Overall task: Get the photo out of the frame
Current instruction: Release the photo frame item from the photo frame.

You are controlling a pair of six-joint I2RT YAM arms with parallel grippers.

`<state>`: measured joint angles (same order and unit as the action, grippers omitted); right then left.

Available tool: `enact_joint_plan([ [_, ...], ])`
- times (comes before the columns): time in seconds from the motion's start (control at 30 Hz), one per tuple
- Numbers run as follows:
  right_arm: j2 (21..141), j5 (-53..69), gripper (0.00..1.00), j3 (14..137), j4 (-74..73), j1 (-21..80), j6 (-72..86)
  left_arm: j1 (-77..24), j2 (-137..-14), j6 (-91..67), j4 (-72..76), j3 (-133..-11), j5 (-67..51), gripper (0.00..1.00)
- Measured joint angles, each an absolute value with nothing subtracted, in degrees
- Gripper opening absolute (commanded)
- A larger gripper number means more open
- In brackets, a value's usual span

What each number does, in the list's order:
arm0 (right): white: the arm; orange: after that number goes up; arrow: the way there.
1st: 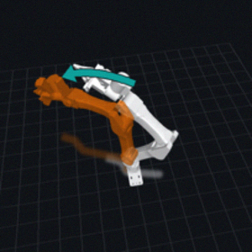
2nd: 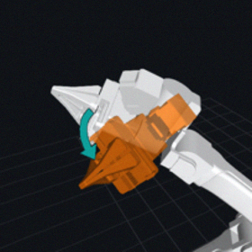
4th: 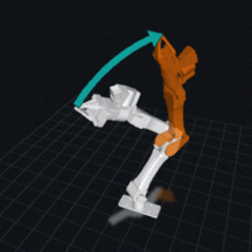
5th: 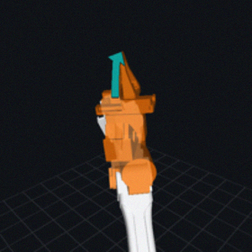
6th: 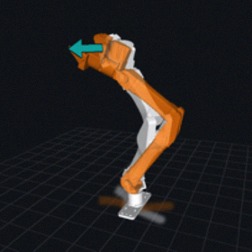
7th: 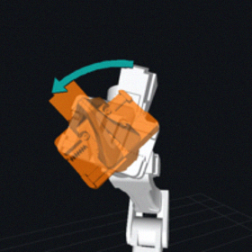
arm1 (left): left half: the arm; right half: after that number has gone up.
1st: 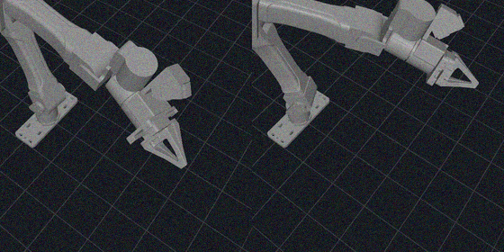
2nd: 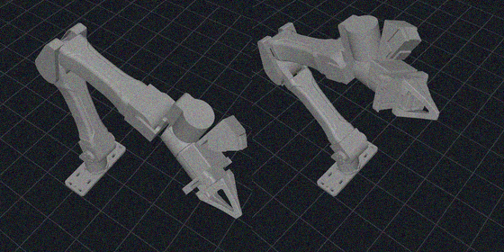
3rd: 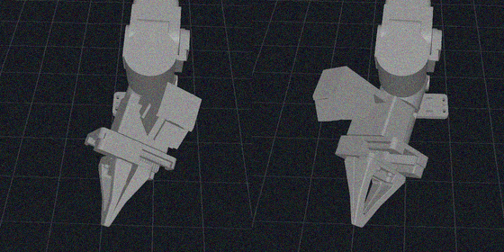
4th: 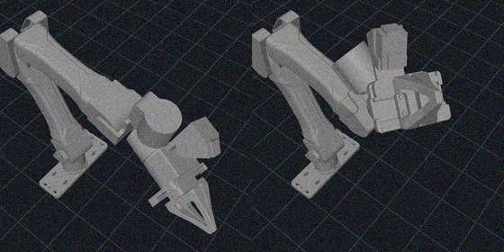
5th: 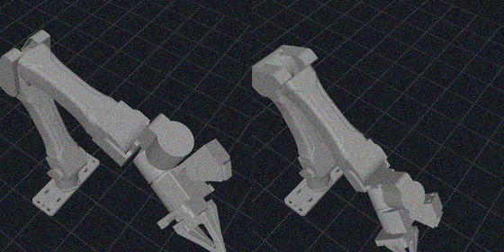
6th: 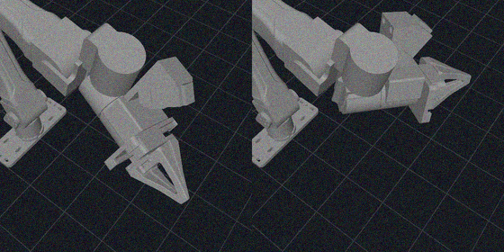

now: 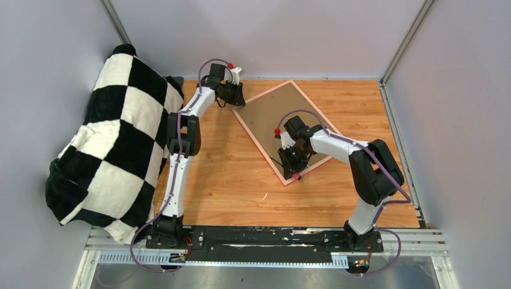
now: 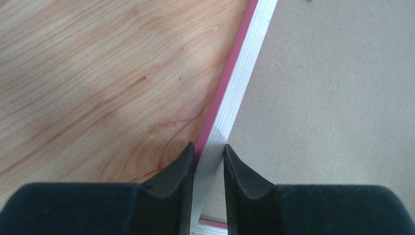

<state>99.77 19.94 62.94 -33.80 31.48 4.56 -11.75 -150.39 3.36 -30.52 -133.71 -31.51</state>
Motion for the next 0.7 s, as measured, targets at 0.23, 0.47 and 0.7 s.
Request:
enact_joint_plan([
  [0.23,100.4,21.1,0.0,63.3,-33.0,31.5,7.1,-11.7,-150.4,4.1,-30.1,-133.7,-31.3,0.0],
  [0.47,102.5,22.9,0.0,65.1,-30.3,31.5,12.3,-11.7,-150.4,4.3,-30.0,-133.7,-31.3,0.0],
  [0.7,102.9,23.0,0.0,65.4,-27.7,31.5,14.1,-11.7,-150.4,4.3,-30.0,-133.7,-31.2,0.0],
])
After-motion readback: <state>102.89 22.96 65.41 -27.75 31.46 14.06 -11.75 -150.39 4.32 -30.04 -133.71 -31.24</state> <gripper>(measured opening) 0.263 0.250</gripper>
